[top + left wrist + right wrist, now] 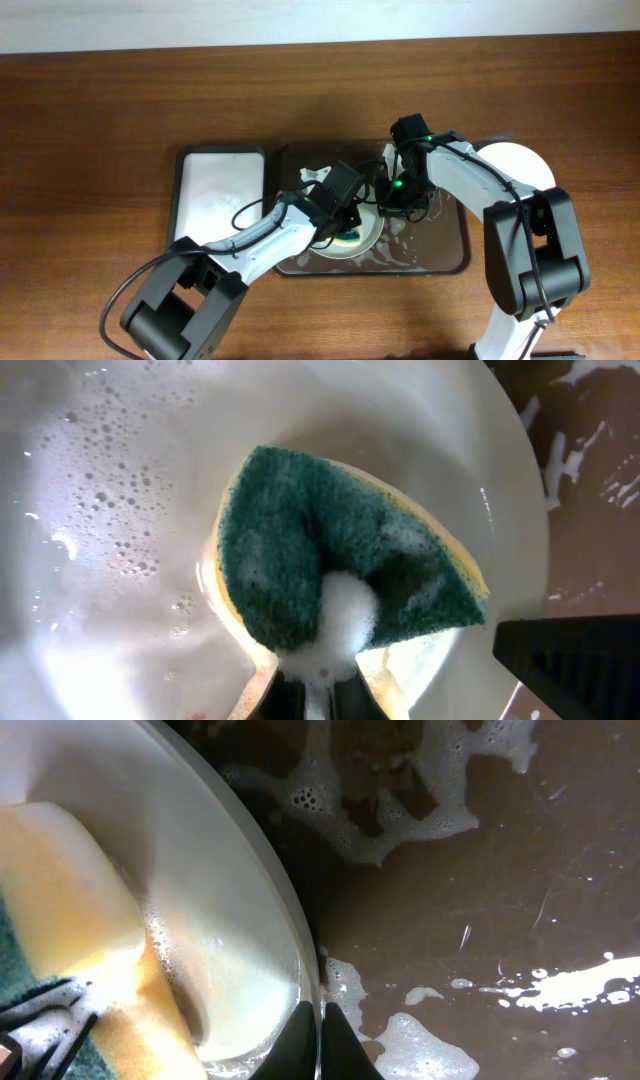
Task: Clean dirty plates on tray and stack at the side
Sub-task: 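Scrub the plate held by the right gripper with the sponge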
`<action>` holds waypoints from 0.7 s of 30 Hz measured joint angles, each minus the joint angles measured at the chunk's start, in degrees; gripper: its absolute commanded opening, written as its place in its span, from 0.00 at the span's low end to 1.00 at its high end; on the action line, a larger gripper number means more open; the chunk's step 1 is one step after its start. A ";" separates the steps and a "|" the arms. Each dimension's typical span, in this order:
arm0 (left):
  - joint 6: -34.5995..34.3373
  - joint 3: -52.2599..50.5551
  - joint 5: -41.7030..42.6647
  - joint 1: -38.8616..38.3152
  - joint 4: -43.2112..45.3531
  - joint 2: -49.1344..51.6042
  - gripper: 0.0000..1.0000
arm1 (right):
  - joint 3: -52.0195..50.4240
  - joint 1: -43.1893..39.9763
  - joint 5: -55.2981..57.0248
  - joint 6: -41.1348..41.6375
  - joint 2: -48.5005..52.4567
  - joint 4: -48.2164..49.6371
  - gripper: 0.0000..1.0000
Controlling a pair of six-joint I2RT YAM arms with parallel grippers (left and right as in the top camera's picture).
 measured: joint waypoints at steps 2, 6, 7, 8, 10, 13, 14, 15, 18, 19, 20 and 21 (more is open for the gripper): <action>-0.24 0.24 -1.40 -0.11 -0.98 0.11 0.00 | 0.00 0.00 0.00 0.02 0.00 -0.02 0.04; -0.50 0.68 -7.58 -0.28 -3.98 0.11 0.00 | 0.00 0.00 0.07 0.00 0.00 -0.24 0.04; -0.39 0.72 -9.57 -0.09 -4.61 0.11 0.00 | 0.00 0.00 0.07 0.00 0.00 -0.26 0.04; -0.04 0.72 -10.97 0.20 -4.90 0.09 0.00 | 0.00 0.00 0.07 0.02 0.00 -0.26 0.04; 1.22 0.72 -12.35 0.90 -5.31 -0.20 0.00 | 0.00 0.00 0.07 0.00 0.00 -0.26 0.04; 4.17 0.66 -13.51 2.25 -6.69 -2.34 0.00 | 0.00 0.00 0.04 0.02 0.00 -0.35 0.16; 4.79 0.66 -13.92 2.58 -7.10 -3.50 0.00 | 0.00 0.00 0.33 -0.15 0.00 -0.50 0.18; 5.88 0.66 -14.45 3.10 -7.87 -5.70 0.00 | 0.00 0.00 0.66 -0.04 0.00 -0.72 0.20; 7.67 0.66 -15.37 4.83 -11.06 -12.63 0.00 | 0.00 0.00 1.14 0.00 0.00 -0.72 0.20; 8.41 0.68 -15.50 5.55 -12.09 -14.51 0.00 | 0.00 0.00 1.22 0.02 0.00 -0.68 0.20; 9.49 0.68 -15.41 6.40 -12.94 -16.04 0.00 | 0.00 0.00 1.33 0.00 0.00 -0.59 0.20; 10.80 0.68 -15.13 7.23 -13.31 -16.94 0.00 | 0.00 0.00 1.36 -0.02 0.00 -0.55 0.20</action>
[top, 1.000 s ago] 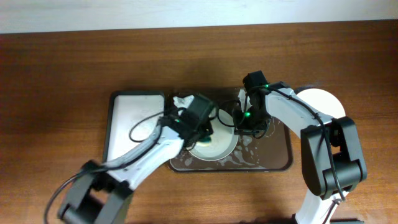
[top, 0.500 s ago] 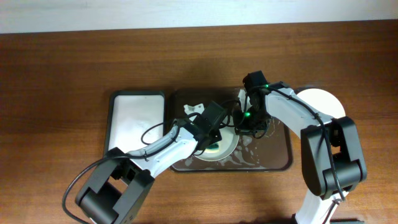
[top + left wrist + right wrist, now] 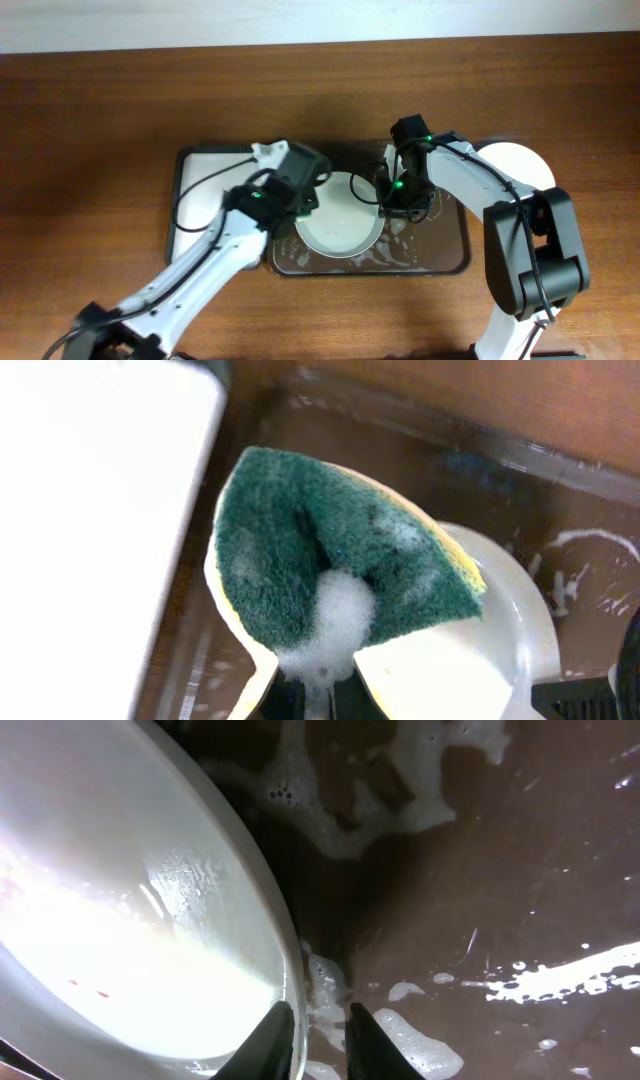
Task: Clean dirty plates on tray and stack at the side
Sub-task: 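Scrub the plate held by the right gripper with the sponge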
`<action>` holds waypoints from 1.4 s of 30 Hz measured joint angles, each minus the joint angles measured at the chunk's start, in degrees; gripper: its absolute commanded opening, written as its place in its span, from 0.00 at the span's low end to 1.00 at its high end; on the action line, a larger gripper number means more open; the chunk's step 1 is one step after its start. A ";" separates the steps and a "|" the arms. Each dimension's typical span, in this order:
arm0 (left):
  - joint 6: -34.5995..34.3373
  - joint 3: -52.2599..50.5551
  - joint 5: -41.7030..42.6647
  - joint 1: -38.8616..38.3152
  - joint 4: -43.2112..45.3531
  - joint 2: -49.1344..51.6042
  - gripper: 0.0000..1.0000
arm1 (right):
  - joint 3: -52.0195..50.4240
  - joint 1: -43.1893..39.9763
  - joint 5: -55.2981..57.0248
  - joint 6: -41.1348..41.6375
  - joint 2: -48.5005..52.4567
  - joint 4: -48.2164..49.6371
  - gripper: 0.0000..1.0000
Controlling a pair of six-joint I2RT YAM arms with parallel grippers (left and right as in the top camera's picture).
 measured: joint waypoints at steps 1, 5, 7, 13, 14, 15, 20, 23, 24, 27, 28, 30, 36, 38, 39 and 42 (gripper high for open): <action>1.33 0.00 1.03 0.92 -0.17 -0.44 0.00 | 0.00 0.00 0.00 -0.02 0.00 0.11 0.20; 4.31 -0.11 5.55 3.26 0.70 -0.52 0.00 | 0.00 0.00 0.00 0.04 0.00 0.61 0.16; 4.15 -0.11 7.26 3.10 1.81 -0.44 0.00 | 0.00 0.00 0.00 0.09 0.00 0.76 0.08; -0.72 -0.11 11.02 0.04 6.45 4.17 0.00 | 0.00 0.02 0.15 0.09 0.00 0.81 0.04; -1.62 -0.11 11.39 -0.50 7.10 5.25 0.00 | 0.00 0.02 0.15 0.07 0.00 0.81 0.04; -2.84 -0.11 12.28 -1.27 8.13 6.95 0.00 | 0.00 0.00 0.15 0.11 0.00 0.81 0.04; -8.11 -0.28 18.82 -3.69 13.73 14.43 0.00 | 0.00 0.02 0.17 0.11 0.00 0.81 0.04; -10.47 -0.28 22.29 -4.48 14.60 17.07 0.00 | 0.00 0.02 0.17 0.09 0.00 0.81 0.04; -11.06 -0.28 23.04 -4.70 14.86 17.68 0.00 | 0.00 0.00 0.24 0.11 0.00 0.74 0.04; -11.89 -0.26 24.85 -4.81 15.08 18.01 0.00 | 0.00 0.00 0.39 0.09 0.00 0.74 0.04; -12.07 -0.24 25.20 -4.87 14.78 18.08 0.00 | 0.00 0.00 0.39 0.09 0.00 0.74 0.04; -12.31 -0.15 25.24 -5.25 13.86 18.12 0.00 | 0.00 0.00 0.39 0.07 0.00 0.76 0.04; -12.59 1.25 17.99 -7.48 6.80 18.12 0.00 | 0.00 0.00 0.35 -0.02 0.00 0.79 0.04; -12.70 1.29 16.76 -7.74 6.08 18.12 0.00 | 0.00 0.02 0.35 0.02 0.00 0.76 0.04; -12.72 1.29 16.24 -7.76 5.88 18.10 0.00 | 0.00 0.00 0.35 0.00 0.00 0.76 0.04; -12.81 1.29 13.14 -7.98 5.33 18.10 0.00 | 0.00 0.02 0.35 -0.04 0.00 0.76 0.04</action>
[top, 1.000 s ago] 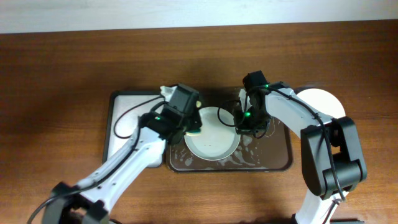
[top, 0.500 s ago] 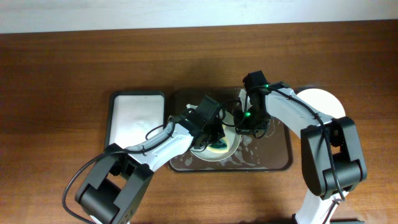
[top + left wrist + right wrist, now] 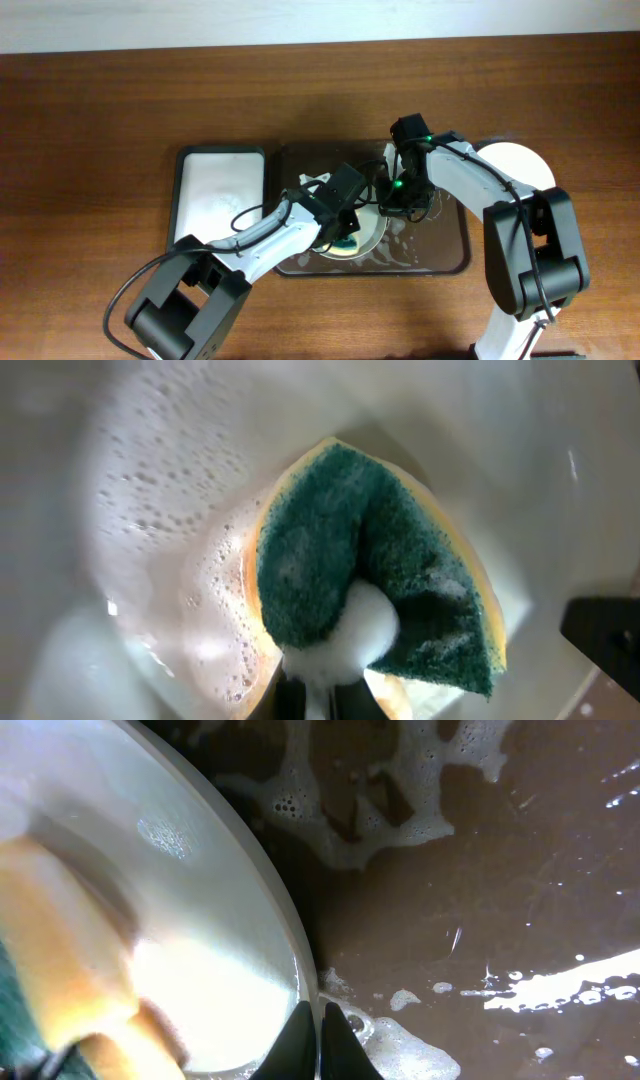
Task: Clean dirty plates on tray and stack at the side
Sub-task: 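Scrub the plate held by the right gripper with the sponge, then return the sponge with the left gripper to the white tray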
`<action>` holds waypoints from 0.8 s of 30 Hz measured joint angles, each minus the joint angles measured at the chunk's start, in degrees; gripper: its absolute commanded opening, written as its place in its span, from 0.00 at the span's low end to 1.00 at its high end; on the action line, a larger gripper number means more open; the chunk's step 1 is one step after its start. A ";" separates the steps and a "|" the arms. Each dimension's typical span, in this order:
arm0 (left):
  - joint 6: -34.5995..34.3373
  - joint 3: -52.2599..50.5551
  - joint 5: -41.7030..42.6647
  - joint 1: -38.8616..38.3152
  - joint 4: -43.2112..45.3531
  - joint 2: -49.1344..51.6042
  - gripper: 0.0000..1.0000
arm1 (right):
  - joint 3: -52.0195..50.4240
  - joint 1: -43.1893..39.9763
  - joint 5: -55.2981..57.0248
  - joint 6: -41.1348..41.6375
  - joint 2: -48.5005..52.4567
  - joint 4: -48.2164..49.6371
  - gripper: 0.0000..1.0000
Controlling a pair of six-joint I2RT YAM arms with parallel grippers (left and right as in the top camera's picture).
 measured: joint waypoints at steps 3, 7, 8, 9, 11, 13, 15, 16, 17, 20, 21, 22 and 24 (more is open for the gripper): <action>-0.11 -0.02 -6.19 -0.28 -0.35 0.00 0.00 | 0.00 -0.02 0.00 0.04 0.00 0.00 0.04; -0.13 -0.17 -12.13 0.44 -0.59 0.00 0.00 | 0.00 0.00 0.00 0.00 0.00 -0.02 0.04; -0.11 -0.22 -12.63 0.94 -0.57 0.00 0.00 | 0.00 -0.02 -0.13 0.02 0.00 0.00 0.04; -0.11 -0.24 -13.00 1.57 -0.55 0.00 0.00 | 0.00 0.00 -0.44 0.02 0.00 0.22 0.04; 0.22 -0.24 -13.07 2.75 -0.57 -0.31 0.00 | 0.00 0.22 -0.85 0.04 0.00 0.46 0.04; 1.79 -0.81 -13.03 4.28 -0.83 -1.53 0.00 | 0.00 0.50 -1.68 0.07 0.00 0.50 0.04; 4.35 -1.57 -12.85 5.46 -1.55 -4.50 0.00 | 0.00 0.57 -1.70 0.11 0.00 0.50 0.04; 5.57 -1.81 -12.96 5.99 -1.95 -6.60 0.00 | 0.00 0.57 -1.44 0.13 0.00 0.24 0.04; 7.04 -2.01 -12.81 6.62 -2.14 -9.01 0.00 | 0.00 0.55 -1.27 0.13 0.00 0.04 0.04; 11.50 -2.01 -12.74 8.24 -3.17 -17.59 0.00 | 0.00 0.50 -1.22 0.15 0.00 0.04 0.04; 12.22 -2.01 -12.76 8.44 -3.74 -19.37 0.00 | 0.00 0.50 -1.22 0.17 0.00 0.07 0.05; 13.11 -1.92 -12.59 8.92 -5.11 -21.29 0.00 | 0.00 0.50 -1.22 0.17 0.00 0.09 0.09; 14.38 -1.92 -12.28 10.38 -8.50 -23.43 0.00 | 0.00 0.50 -1.16 0.04 0.00 0.07 0.21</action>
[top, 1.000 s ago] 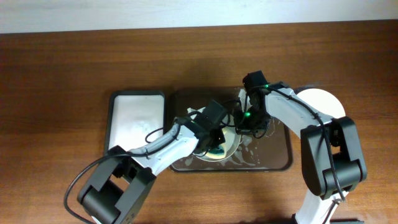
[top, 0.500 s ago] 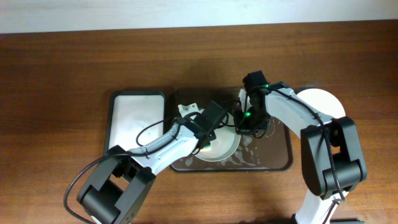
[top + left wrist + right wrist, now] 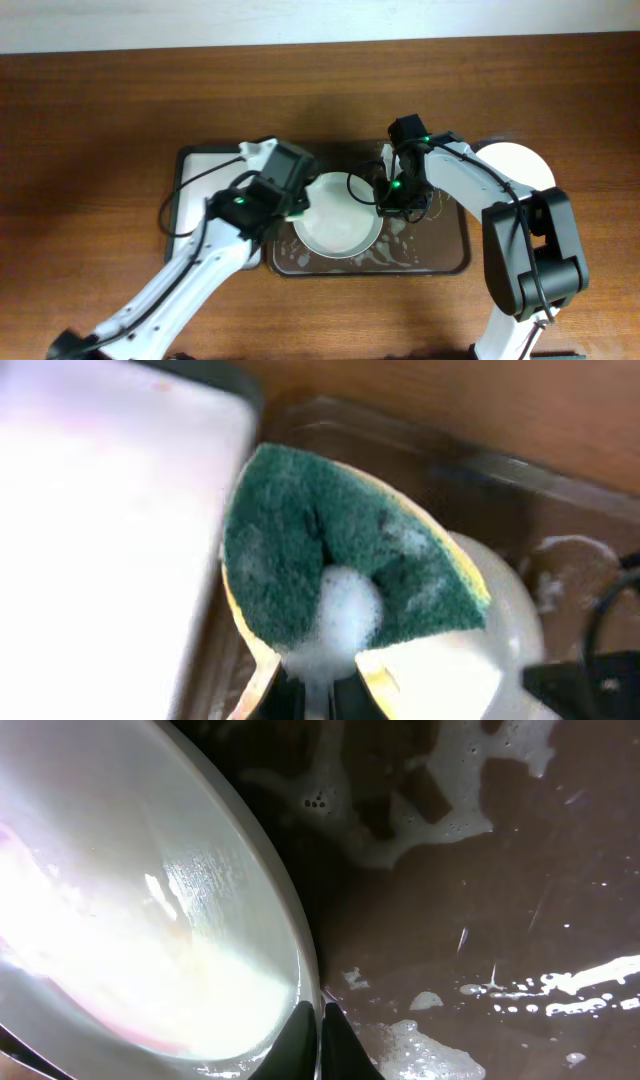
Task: Clean dirty plates on tray and stack at the side
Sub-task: 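Return the sponge with the left gripper to the white tray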
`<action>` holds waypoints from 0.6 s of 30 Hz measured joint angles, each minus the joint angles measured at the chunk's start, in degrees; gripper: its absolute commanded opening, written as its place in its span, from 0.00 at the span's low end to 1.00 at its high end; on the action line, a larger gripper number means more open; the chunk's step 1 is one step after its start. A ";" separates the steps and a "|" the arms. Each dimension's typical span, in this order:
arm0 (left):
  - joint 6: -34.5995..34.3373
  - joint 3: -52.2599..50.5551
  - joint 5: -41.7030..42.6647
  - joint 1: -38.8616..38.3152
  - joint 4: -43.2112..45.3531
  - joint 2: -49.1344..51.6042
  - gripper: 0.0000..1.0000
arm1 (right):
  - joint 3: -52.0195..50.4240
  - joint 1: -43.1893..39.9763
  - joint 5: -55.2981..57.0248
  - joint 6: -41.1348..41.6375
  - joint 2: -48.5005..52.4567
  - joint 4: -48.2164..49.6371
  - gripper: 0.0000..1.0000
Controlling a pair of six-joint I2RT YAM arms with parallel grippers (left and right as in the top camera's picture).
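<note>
A wet white plate [image 3: 338,228] lies in the brown tray [image 3: 440,250], foam around it. My right gripper [image 3: 320,1020] is shut on the plate's right rim [image 3: 290,910]; from overhead the same gripper [image 3: 384,200] sits at the plate's right edge. My left gripper [image 3: 318,685] is shut on a folded green-and-yellow sponge [image 3: 340,570] topped with foam. It is held clear of the plate [image 3: 470,660], over the tray's left edge. In the overhead view the left gripper [image 3: 296,200] is just left of the plate.
A white rectangular tray [image 3: 205,190] lies left of the brown one and shows in the left wrist view as well [image 3: 90,510]. A white plate [image 3: 515,162] rests on the table to the right, partly under my right arm. Soapy foam [image 3: 400,830] spreads over the brown tray's floor.
The sponge was pressed onto the plate's face; now my left gripper holds it off the plate, to the left over the tray's edge. The right gripper remains on the rim.
First the sponge lay on the plate with my right gripper shut on the rim. Then the sponge was off to the left and the right jaws stood slightly apart at the rim. Then it was back on the plate, rim gripped; now it is off left again.
</note>
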 measured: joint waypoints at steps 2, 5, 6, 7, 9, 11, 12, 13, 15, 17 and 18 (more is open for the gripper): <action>1.95 0.00 1.05 2.71 -2.08 -0.26 0.00 | 0.00 0.00 0.50 -0.09 0.00 -0.02 0.22; 6.10 -0.09 2.12 6.93 -3.54 -0.13 0.00 | 0.00 0.00 0.81 0.00 0.00 0.07 0.22; 7.91 -0.09 2.58 8.59 -3.72 -0.13 0.00 | 0.00 0.00 0.81 0.00 0.00 0.22 0.22; 9.84 -0.11 3.10 10.64 -3.72 -0.13 0.00 | 0.00 0.00 0.81 -0.02 0.00 0.35 0.22; 13.53 -0.11 4.70 14.19 -3.50 -0.13 0.00 | 0.00 0.00 0.81 0.02 0.00 0.50 0.22; 17.05 -0.11 6.64 17.16 -3.02 0.17 0.00 | 0.00 0.00 0.83 -0.02 0.00 0.96 0.22; 18.93 -0.11 7.61 18.73 -2.62 0.74 0.00 | 0.00 0.00 0.83 0.00 0.00 1.25 0.21; 20.65 -0.11 8.59 20.37 -2.34 1.75 0.00 | 0.00 0.00 0.85 -0.02 0.00 1.68 0.20; 22.21 -0.11 9.38 21.99 -1.90 3.65 0.00 | 0.00 0.00 0.87 -0.02 0.00 2.12 0.16; 23.63 -0.11 10.40 23.34 -0.68 7.13 0.00 | 0.00 0.00 1.01 0.07 0.00 2.71 0.10; 24.15 -0.13 10.99 23.63 0.00 8.72 0.00 | 0.00 0.00 0.98 0.04 0.00 2.91 0.09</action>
